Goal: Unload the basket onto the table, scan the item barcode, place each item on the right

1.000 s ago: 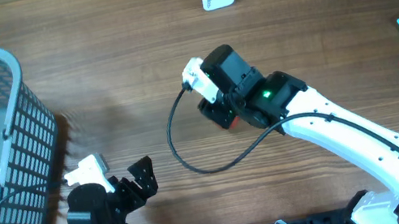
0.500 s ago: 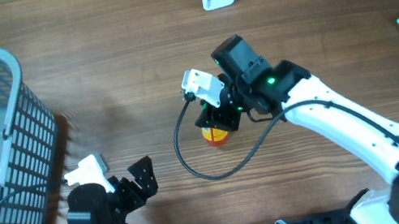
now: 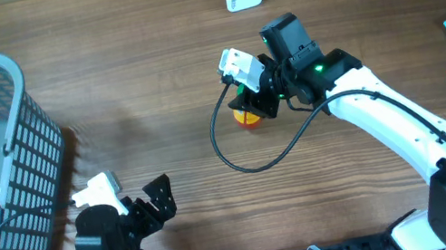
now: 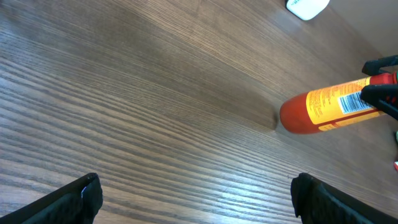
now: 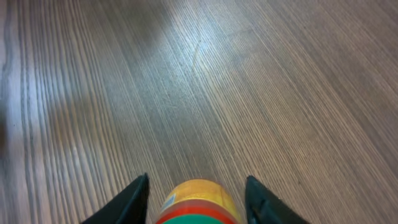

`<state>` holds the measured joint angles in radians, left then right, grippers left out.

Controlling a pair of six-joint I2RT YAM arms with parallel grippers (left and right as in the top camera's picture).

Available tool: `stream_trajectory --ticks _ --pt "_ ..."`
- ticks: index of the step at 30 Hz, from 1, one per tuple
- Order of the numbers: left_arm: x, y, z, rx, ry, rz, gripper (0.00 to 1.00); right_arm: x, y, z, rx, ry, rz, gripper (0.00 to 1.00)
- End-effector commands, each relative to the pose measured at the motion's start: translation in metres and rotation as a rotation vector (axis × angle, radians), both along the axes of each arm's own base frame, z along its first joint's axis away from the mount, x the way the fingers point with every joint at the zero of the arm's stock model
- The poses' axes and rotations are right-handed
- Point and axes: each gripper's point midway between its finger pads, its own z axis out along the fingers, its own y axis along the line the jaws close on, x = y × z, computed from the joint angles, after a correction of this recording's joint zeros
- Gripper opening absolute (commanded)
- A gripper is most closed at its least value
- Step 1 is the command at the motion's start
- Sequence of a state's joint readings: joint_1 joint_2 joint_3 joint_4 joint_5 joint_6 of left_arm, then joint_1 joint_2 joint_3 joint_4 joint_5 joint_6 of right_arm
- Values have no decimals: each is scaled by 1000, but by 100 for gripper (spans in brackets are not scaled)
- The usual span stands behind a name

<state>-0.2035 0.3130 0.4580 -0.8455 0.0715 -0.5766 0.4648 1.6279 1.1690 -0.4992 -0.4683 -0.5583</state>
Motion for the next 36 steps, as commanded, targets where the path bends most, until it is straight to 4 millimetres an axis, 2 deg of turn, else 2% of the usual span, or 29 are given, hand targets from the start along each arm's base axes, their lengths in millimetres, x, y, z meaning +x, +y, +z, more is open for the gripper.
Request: stream_trajectory --ticks 1,2,4,6,8,10,11,12,13,14,15,17,19,21,23,24,26,29,31,33,36 --pt "1 1 7 21 -28 -9 100 -4 7 3 37 3 45 65" --pt "1 1 7 21 -28 -9 100 -3 8 4 39 -1 44 67" --pt "1 1 7 21 -28 -9 100 -3 8 6 42 -1 42 81" --pt "1 1 7 21 -28 -9 100 0 9 17 73 24 -13 93" --pt "1 1 7 21 -28 -9 100 4 11 44 134 50 -101 100" --pt "1 1 7 21 -28 -9 100 7 9 76 198 59 -186 100" --pt "1 1 7 21 -28 -9 100 12 3 103 250 74 -291 100" --pt "1 1 7 21 -28 -9 100 18 -8 126 301 90 -414 100" --pt "1 1 7 21 -28 -9 100 29 -30 146 367 117 -622 100" --pt "1 1 7 21 -28 -9 100 37 -58 159 445 160 -851 100" --pt "1 1 7 21 -28 -9 100 41 -98 163 538 242 -1137 100" --pt "1 1 7 21 -28 -9 100 35 -152 153 649 372 -1506 99" --pt "1 1 7 21 -28 -9 100 27 -185 141 747 492 -1759 100" --pt "1 1 7 21 -28 -9 100 14 -202 124 701 533 -1874 100" --pt "1 1 7 21 -28 -9 100 9 -220 114 668 473 -1979 100" --pt "1 1 7 21 -28 -9 100 9 -222 105 693 505 -2042 100" --pt "1 1 7 21 -28 -9 100 8 -201 85 695 693 -2051 100" --pt "1 1 7 21 -28 -9 100 9 -154 48 603 1106 -1921 100" --pt "1 1 7 21 -28 -9 100 10 -135 24 539 1354 -1856 100" --pt "1 1 7 21 -28 -9 100 12 -117 -19 434 1663 -1732 99" --pt "1 1 7 21 -28 -9 100 12 -104 -49 375 1815 -1552 100"
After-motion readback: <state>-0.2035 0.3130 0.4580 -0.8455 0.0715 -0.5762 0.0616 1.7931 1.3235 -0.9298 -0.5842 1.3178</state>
